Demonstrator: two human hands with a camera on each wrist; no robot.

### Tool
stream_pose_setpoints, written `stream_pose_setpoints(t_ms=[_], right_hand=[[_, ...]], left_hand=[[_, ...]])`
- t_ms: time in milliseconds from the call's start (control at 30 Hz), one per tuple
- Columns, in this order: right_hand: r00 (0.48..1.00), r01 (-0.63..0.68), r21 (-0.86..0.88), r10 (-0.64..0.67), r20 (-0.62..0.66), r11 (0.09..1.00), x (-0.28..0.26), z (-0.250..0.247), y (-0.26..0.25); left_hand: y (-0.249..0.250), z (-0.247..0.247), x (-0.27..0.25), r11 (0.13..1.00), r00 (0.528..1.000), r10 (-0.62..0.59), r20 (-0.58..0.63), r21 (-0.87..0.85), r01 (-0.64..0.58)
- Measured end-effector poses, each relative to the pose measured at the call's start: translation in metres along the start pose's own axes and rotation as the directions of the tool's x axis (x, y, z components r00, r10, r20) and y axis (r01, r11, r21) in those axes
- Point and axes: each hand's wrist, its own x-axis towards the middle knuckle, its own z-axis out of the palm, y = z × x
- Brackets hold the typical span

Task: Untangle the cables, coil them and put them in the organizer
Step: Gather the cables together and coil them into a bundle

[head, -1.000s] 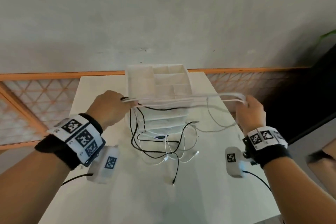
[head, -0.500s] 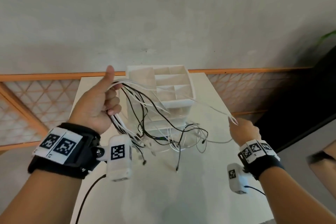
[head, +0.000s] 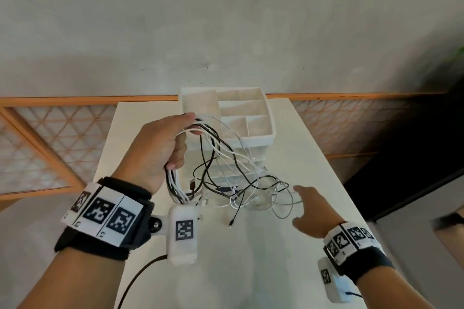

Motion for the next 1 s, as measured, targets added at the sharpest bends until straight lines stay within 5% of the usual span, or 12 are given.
stream_pose_setpoints(t_ms=[33, 100, 200, 267, 333, 467, 567, 833, 933, 1000], right_hand=[[1.0, 0.008, -0.007, -0.008, 0.018, 1.0, -0.002, -0.001, -0.003], [0.977, 0.094, 0.14, -0.065, -0.203, 0.986, -0.006, -0.019, -0.022], [0.849, 0.394, 0.388, -0.169, -0.501, 0.833, -0.022, -0.053, -0.075], [0.81, 0.559, 0.465, -0.332, -0.483, 0.687, -0.032, -0.062, -0.119], [0.805, 0.587, 0.457, -0.422, -0.417, 0.669, -0.029, -0.045, -0.15], [0.866, 0.462, 0.318, -0.345, -0.361, 0.828, 0.006, -0.005, -0.15], [0.969, 0.194, 0.172, -0.161, -0.189, 0.966, 0.029, 0.006, -0.111], [0.958, -0.175, 0.417, 0.252, -0.137, 0.892, 0.064, -0.019, -0.045], [0.965, -0.22, 0.196, 0.243, -0.101, 0.956, 0.056, -0.012, -0.031], [0.96, -0.237, 0.197, 0.26, -0.099, 0.951, 0.052, -0.006, -0.026]], left_hand=[[0.0, -0.001, -0.001, 1.0, 1.0, -0.003, 0.005, 0.012, 0.002], [-0.001, -0.001, -0.005, 0.999, 1.0, -0.01, 0.027, 0.042, 0.009], [-0.004, 0.002, -0.011, 0.995, 0.998, -0.014, 0.069, 0.101, 0.007], [-0.004, 0.008, -0.016, 0.991, 0.993, -0.008, 0.118, 0.13, -0.007], [-0.004, 0.014, -0.023, 0.989, 0.983, 0.021, 0.183, 0.139, -0.047], [0.006, 0.009, -0.029, 0.989, 0.967, 0.118, 0.227, 0.063, -0.136], [0.025, -0.007, -0.029, 0.983, 0.965, 0.178, 0.193, 0.017, -0.184], [0.029, -0.01, -0.028, 0.985, 0.964, 0.151, 0.221, 0.049, -0.166], [0.032, -0.004, -0.029, 0.985, 0.953, 0.17, 0.251, -0.009, -0.173], [0.034, -0.001, -0.027, 0.986, 0.95, 0.166, 0.264, -0.02, -0.167]])
